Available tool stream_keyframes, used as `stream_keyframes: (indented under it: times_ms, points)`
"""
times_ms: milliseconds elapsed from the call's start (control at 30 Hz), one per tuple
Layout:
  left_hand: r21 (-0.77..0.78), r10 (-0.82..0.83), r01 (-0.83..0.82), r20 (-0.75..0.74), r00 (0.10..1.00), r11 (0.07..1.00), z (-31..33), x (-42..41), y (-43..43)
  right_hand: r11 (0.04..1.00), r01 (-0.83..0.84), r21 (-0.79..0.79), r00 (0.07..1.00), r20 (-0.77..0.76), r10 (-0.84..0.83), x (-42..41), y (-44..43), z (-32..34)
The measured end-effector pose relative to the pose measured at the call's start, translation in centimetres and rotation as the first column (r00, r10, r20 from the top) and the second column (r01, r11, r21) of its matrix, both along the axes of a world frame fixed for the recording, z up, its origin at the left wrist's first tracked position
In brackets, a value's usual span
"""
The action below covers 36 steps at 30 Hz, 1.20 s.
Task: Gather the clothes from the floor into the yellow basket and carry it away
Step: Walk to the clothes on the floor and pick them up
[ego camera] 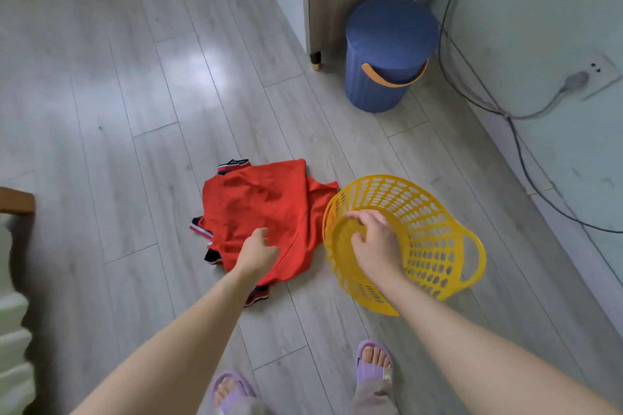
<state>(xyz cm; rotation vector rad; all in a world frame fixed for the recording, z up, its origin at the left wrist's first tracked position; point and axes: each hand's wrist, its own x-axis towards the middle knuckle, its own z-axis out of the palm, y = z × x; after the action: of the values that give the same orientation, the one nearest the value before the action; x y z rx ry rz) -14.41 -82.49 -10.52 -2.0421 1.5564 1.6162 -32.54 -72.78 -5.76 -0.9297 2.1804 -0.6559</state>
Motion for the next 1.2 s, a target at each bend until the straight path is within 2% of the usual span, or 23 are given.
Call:
stream_keyframes:
  times_ms: [100, 200, 267, 333, 433, 500, 567, 633, 700, 800, 900, 967, 1100, 1200]
  points:
    - [-0.008, 0.106, -0.106, 0.036, 0.994, 0.994, -1.9, 5.6, -2.2, 0.967, -0.242, -0.077, 0.964, 0.091, 0.248, 6.4, -4.0, -1.9]
    - [0.019, 0.185, -0.186, 0.014, 0.983, 0.982, -4.6, 10.2, -4.3, 0.943, -0.333, 0.023, 0.931, 0.17, 0.324, 11.0, -7.6, -6.2]
    - [0.009, 0.242, -0.242, 0.008, 0.97, 0.97, -7.2, 12.5, -5.5, 0.943, -0.296, 0.149, 0.946, 0.182, 0.268, 12.5, -9.3, -9.8]
    - [-0.014, 0.265, -0.265, 0.0, 0.964, 0.964, -10.6, 14.0, -6.8, 0.939, -0.181, 0.292, 0.977, 0.163, 0.137, 13.0, -10.7, -13.8]
    - [-0.075, 0.233, -0.233, -0.01, 0.972, 0.97, -15.4, 14.5, -8.1, 0.874, -0.034, 0.484, 0.991, 0.132, -0.034, 12.4, -11.4, -19.2]
    - [-0.1, 0.228, -0.23, -0.037, 0.973, 0.968, -18.6, 14.2, -8.7, 0.835, 0.001, 0.55, 0.987, 0.132, -0.088, 11.7, -11.3, -22.4]
    - [-0.123, 0.26, -0.265, -0.06, 0.964, 0.956, -21.6, 13.7, -9.1, 0.841, 0.02, 0.54, 0.974, 0.178, -0.137, 11.0, -11.4, -25.5]
    - [-0.082, 0.354, -0.36, -0.087, 0.931, 0.929, -23.6, 12.6, -9.0, 0.88, 0.071, 0.47, 0.891, 0.366, -0.267, 10.8, -11.5, -27.5]
    - [-0.012, 0.439, -0.447, -0.157, 0.885, 0.895, -24.3, 11.0, -8.1, 0.907, 0.115, 0.404, 0.73, 0.585, -0.353, 11.4, -11.7, -28.1]
    - [0.087, 0.474, -0.468, -0.263, 0.841, 0.879, -23.7, 8.6, -6.6, 0.919, 0.119, 0.376, 0.559, 0.739, -0.375, 12.9, -12.2, -27.2]
    - [0.143, 0.504, -0.485, -0.31, 0.806, 0.863, -20.8, 6.8, -5.9, 0.914, 0.196, 0.354, 0.454, 0.794, -0.405, 13.7, -12.5, -23.9]
    - [0.116, 0.456, -0.444, -0.33, 0.826, 0.888, -17.9, 6.1, -5.7, 0.915, 0.246, 0.321, 0.39, 0.831, -0.396, 13.7, -12.5, -20.5]
    - [-0.046, 0.353, -0.398, -0.378, 0.856, 0.916, -10.0, 5.3, -5.8, 0.94, 0.244, 0.239, 0.326, 0.893, -0.311, 12.7, -12.3, -12.9]
    - [-0.182, 0.226, -0.319, -0.401, 0.888, 0.93, -3.6, 4.9, -5.5, 0.969, 0.184, 0.167, 0.351, 0.909, -0.223, 11.4, -11.5, -6.7]
